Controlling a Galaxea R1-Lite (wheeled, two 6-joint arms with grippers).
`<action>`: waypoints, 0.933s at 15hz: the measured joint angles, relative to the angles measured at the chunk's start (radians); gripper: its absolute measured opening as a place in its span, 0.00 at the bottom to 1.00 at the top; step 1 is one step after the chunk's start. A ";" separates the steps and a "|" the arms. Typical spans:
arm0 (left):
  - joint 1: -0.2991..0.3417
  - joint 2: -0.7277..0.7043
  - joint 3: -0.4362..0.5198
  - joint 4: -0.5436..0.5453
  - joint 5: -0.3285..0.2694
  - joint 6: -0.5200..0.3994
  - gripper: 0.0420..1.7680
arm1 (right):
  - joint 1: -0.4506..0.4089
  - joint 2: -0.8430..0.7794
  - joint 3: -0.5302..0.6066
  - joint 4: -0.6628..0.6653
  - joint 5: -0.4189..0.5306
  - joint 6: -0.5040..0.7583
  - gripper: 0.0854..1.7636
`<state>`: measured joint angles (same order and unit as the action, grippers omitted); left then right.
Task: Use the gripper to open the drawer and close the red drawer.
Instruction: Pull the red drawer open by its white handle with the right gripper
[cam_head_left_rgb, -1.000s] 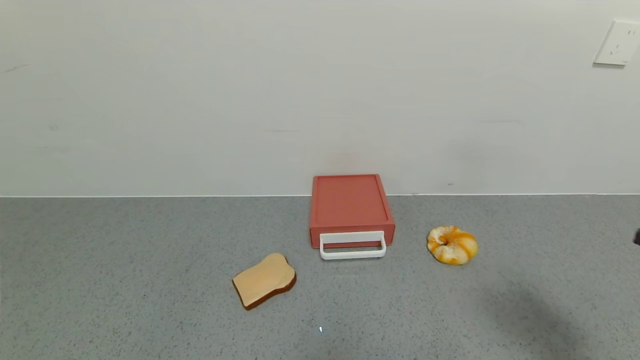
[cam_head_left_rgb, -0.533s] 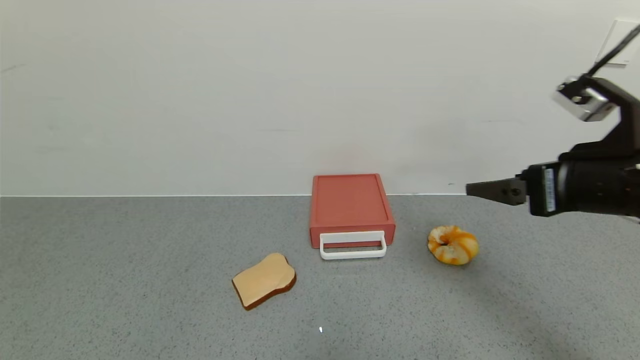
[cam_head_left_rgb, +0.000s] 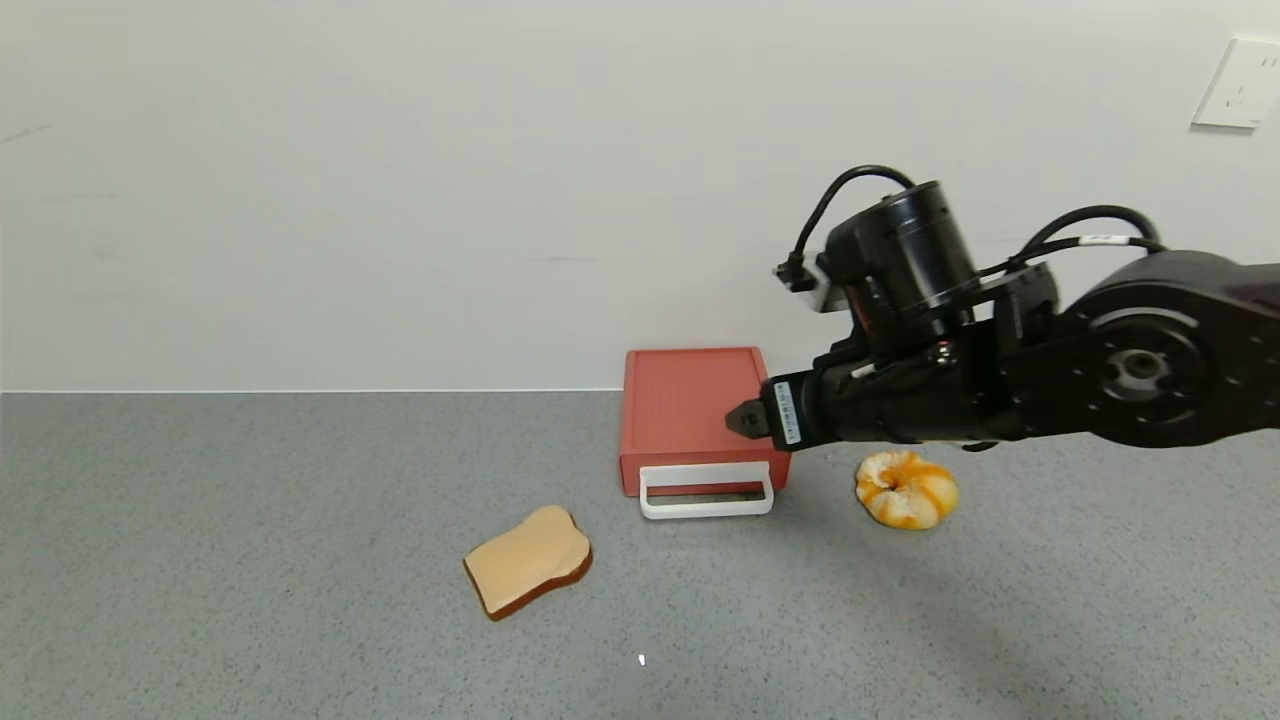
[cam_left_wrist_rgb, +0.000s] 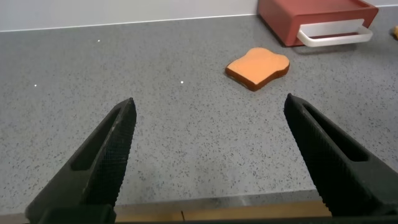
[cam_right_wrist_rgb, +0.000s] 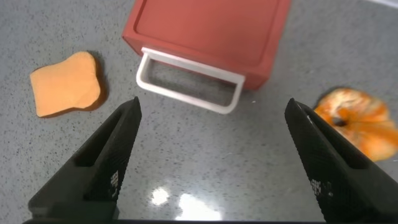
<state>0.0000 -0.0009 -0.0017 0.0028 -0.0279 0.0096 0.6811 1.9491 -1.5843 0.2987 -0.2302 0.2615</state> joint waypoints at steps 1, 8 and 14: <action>0.000 0.000 0.000 -0.001 0.000 0.000 0.97 | 0.018 0.036 -0.039 0.033 -0.017 0.031 0.96; 0.000 0.000 0.000 -0.001 0.000 0.000 0.97 | 0.074 0.224 -0.168 0.098 -0.087 0.167 0.96; 0.000 0.000 0.000 -0.001 0.001 0.000 0.97 | 0.083 0.317 -0.241 0.094 -0.120 0.193 0.96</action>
<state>0.0000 -0.0009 -0.0017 0.0017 -0.0272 0.0091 0.7643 2.2660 -1.8251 0.3930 -0.3506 0.4545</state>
